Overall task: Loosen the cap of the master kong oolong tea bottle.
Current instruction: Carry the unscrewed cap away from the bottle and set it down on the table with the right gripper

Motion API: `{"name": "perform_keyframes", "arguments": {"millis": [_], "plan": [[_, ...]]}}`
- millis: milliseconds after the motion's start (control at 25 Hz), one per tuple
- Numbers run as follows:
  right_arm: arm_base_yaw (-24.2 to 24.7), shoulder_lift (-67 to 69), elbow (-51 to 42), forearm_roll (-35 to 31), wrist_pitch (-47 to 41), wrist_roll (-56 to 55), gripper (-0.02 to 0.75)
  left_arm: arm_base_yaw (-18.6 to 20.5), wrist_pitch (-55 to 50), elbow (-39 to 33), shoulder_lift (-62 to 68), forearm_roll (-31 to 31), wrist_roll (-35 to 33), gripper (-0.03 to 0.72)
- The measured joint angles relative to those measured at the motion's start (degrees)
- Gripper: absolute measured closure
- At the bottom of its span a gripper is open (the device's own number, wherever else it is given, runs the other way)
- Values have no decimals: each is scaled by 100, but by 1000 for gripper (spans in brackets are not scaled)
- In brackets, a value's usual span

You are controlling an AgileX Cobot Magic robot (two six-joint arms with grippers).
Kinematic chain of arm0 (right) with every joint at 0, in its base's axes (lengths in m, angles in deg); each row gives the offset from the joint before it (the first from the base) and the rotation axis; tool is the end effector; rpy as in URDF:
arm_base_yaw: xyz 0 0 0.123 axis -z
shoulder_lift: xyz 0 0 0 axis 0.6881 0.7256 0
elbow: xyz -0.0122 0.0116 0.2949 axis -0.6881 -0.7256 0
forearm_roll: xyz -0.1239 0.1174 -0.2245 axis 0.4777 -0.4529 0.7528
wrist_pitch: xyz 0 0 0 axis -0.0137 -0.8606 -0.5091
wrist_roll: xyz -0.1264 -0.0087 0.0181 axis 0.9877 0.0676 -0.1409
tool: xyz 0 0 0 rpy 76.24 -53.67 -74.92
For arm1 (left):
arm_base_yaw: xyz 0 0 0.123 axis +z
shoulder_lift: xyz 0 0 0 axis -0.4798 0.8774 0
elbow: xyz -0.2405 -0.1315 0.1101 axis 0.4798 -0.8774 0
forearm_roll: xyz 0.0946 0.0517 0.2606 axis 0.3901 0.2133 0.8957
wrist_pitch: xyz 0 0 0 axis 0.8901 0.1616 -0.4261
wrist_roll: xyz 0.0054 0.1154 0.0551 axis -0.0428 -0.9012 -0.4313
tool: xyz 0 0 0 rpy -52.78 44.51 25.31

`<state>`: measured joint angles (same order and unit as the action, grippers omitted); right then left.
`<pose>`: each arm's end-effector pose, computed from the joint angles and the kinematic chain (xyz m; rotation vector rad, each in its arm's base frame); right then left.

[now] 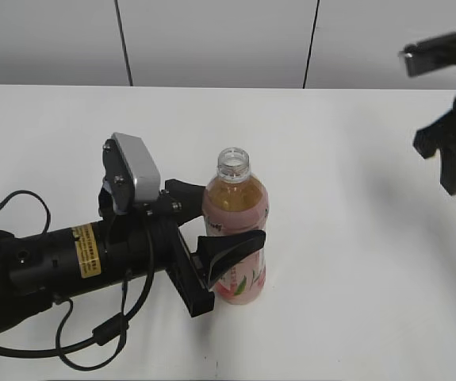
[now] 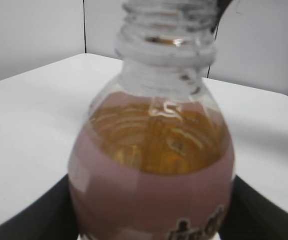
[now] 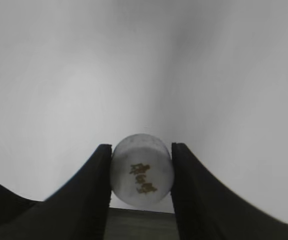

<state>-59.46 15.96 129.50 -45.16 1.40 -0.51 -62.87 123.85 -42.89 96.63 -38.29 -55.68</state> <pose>0.3362 0.0843 0.2171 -0.5828 3.0156 -0.1294 0.2375 -0.2452 0.0965 0.9523 1.5239 -0.9054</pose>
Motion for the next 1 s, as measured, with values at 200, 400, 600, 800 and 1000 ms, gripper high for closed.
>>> {"name": "perform_keyframes", "arguments": {"millis": [200, 400, 600, 800, 1000], "plan": [[733, -5, -1250, -462, 1154, -87, 463, 0, 0, 0, 0, 0, 0, 243], [798, 120, -2042, -550, 2225, -239, 463, 0, 0, 0, 0, -5, 0, 243], [798, 588, -2203, -550, 2555, -299, 458, 0, 0, 0, 0, -5, 0, 243], [798, 712, -2209, -550, 2796, -306, 417, 0, 0, 4, 0, -5, 0, 243], [798, 712, -2209, -603, 2883, -306, 231, 0, 0, 4, 0, -5, 0, 243]]}}
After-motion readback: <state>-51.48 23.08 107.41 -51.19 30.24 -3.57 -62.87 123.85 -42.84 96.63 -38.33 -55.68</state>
